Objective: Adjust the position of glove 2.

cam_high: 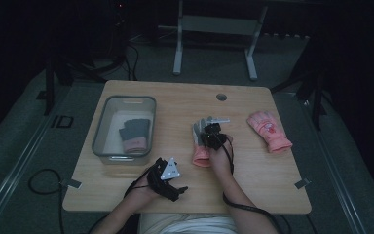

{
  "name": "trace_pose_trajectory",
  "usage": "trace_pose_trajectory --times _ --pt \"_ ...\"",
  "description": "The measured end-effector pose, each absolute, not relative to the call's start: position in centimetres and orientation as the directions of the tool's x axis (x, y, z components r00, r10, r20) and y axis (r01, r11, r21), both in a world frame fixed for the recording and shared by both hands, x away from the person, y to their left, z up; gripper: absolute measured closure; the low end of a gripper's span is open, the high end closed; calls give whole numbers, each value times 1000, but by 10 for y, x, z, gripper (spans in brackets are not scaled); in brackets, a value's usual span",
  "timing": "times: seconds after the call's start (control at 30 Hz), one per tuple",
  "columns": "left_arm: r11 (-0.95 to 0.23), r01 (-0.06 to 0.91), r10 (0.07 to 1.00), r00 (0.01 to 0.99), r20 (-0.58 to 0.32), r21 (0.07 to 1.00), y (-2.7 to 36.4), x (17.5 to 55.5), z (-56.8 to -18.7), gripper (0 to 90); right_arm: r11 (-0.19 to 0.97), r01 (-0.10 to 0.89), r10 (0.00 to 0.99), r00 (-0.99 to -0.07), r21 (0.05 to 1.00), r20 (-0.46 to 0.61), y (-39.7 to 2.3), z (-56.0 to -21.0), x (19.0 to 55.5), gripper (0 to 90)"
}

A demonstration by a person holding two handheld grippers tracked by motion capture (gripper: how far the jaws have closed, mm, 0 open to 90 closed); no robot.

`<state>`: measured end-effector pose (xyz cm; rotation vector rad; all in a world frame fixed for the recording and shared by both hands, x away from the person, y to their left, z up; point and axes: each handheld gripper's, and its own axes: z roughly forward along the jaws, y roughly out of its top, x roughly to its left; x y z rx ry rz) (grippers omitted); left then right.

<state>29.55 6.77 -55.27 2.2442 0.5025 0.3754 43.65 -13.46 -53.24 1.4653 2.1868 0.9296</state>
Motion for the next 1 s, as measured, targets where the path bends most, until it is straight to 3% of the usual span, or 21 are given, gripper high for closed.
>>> trace_pose_trajectory --times 0.2,0.27,0.53,0.7,0.97,1.0 --pt "-610 238 465 880 98 756 68 295 -554 64 231 667 912 -402 709 81 -138 -525 435 799" --pt "-609 243 468 878 95 755 69 295 -554 64 248 647 896 -437 721 84 -141 -521 434 731" --pt "-609 243 462 882 89 755 67 294 -555 64 275 592 851 -517 758 94 -165 -493 424 682" --pt "-605 250 463 883 79 756 67 293 -555 64 308 542 834 -550 782 52 -202 -478 423 666" --pt "-612 241 458 885 88 753 66 293 -554 64 349 489 852 -522 800 -52 -272 -467 428 659" --pt "-611 244 457 885 85 753 66 293 -554 65 337 491 863 -502 803 -55 -296 -466 431 659"
